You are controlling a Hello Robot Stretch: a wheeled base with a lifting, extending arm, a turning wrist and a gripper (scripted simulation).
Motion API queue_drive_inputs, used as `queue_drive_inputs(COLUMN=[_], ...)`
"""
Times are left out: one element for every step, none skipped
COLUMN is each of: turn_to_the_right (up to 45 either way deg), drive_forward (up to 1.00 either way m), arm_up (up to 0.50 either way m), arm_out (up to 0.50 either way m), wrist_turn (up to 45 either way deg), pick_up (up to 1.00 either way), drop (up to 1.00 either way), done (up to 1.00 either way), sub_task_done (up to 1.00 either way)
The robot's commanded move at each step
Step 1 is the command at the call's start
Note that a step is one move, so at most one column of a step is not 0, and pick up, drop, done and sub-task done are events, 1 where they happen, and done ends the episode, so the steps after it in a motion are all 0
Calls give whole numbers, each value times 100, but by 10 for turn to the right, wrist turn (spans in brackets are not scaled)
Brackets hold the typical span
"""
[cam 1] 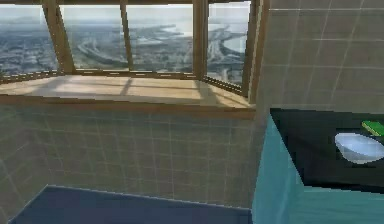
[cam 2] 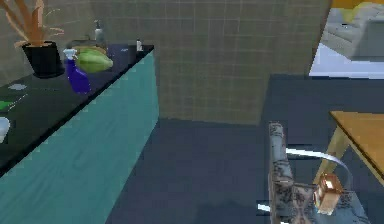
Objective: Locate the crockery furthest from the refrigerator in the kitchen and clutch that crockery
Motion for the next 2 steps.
queue_drive_inputs(turn_to_the_right=[-420, 450], drive_forward=[0, 0], arm_up=[0, 0], arm_out=[0, 0], wrist_turn=[0, 0], pick_up=[0, 0], drop=[0, 0], done=[0, 0], sub_task_done=[0, 0])
